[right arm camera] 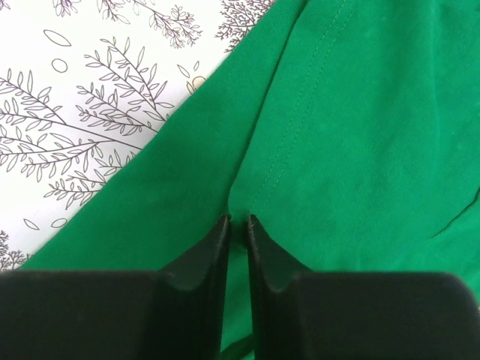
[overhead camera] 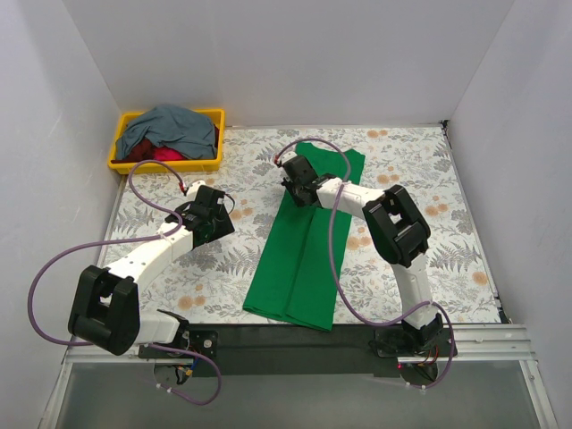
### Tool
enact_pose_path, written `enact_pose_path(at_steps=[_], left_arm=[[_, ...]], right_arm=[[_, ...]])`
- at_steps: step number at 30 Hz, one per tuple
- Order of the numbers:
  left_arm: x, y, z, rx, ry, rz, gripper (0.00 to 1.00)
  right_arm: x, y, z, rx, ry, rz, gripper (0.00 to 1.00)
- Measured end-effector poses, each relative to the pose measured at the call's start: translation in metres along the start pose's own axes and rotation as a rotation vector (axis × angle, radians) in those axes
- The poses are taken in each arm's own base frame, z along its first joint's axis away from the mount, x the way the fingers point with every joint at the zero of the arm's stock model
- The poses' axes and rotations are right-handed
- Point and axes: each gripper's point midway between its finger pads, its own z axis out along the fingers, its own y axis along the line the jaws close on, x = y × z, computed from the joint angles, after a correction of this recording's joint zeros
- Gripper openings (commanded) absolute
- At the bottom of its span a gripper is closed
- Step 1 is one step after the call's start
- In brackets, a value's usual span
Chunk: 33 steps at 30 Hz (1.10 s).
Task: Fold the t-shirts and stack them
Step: Fold the tshirt
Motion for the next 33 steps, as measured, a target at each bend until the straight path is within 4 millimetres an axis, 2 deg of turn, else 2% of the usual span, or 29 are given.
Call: enact_pose_path(at_steps=[2, 4, 10, 19, 21, 22, 23, 26, 30, 33], left_arm=[[0.0, 0.0, 0.0, 0.0, 0.0, 0.0, 0.59], [0.0, 0.0, 0.0, 0.001, -0.001, 0.0, 0.59], [0.0, 0.0, 0.0, 0.0, 0.0, 0.0, 0.59], [0.002, 0.001, 0.003, -0.004, 0.012, 0.004, 0.59], [0.002, 0.001, 0.003, -0.002, 0.013, 0.005, 0.59], [0.002, 0.001, 0.003, -0.002, 0.014, 0.005, 0.59], [0.002, 0.001, 0.003, -0.001, 0.015, 0.006, 0.59], [0.004, 0.0, 0.003, 0.006, 0.023, 0.007, 0.59], [0.011, -0.005, 0.004, 0.035, 0.055, 0.011, 0.59], [0.028, -0.012, 0.004, 0.087, 0.123, 0.009, 0.59]], right_arm=[[0.0, 0.0, 0.0, 0.001, 0.002, -0.005, 0.06], [0.001, -0.001, 0.0, 0.001, 0.002, -0.009, 0.01], [-0.002, 0.0, -0.004, -0.007, -0.005, -0.007, 0.01], [-0.02, -0.002, -0.029, -0.036, -0.052, -0.018, 0.01], [-0.019, 0.0, -0.029, -0.049, -0.051, -0.026, 0.09], [-0.017, 0.001, -0.029, -0.055, -0.047, -0.027, 0.14], [-0.014, 0.003, -0.028, -0.065, -0.039, -0.032, 0.25], [-0.006, 0.007, -0.028, -0.087, -0.02, -0.039, 0.39], [0.008, 0.01, -0.032, -0.105, 0.008, -0.028, 0.43], [0.019, 0.004, -0.049, -0.103, 0.022, 0.002, 0.44]])
